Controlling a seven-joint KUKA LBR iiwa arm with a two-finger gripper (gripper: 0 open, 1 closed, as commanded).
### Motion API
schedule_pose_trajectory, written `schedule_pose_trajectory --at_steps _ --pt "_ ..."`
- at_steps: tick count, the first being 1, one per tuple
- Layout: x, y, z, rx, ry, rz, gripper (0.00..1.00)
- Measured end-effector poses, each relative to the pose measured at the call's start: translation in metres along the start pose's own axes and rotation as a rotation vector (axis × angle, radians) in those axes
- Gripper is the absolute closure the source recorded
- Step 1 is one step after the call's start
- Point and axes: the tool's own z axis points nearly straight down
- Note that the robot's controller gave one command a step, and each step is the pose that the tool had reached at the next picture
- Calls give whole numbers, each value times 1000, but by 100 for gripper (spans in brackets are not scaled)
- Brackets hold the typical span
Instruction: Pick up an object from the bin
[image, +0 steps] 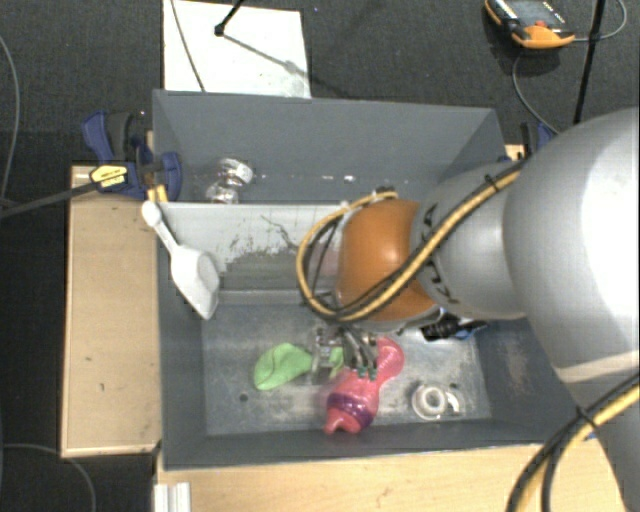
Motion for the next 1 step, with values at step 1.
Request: schedule_pose_trajectory --at_steps 1 --pt "1 0 -5 1 3 1 100"
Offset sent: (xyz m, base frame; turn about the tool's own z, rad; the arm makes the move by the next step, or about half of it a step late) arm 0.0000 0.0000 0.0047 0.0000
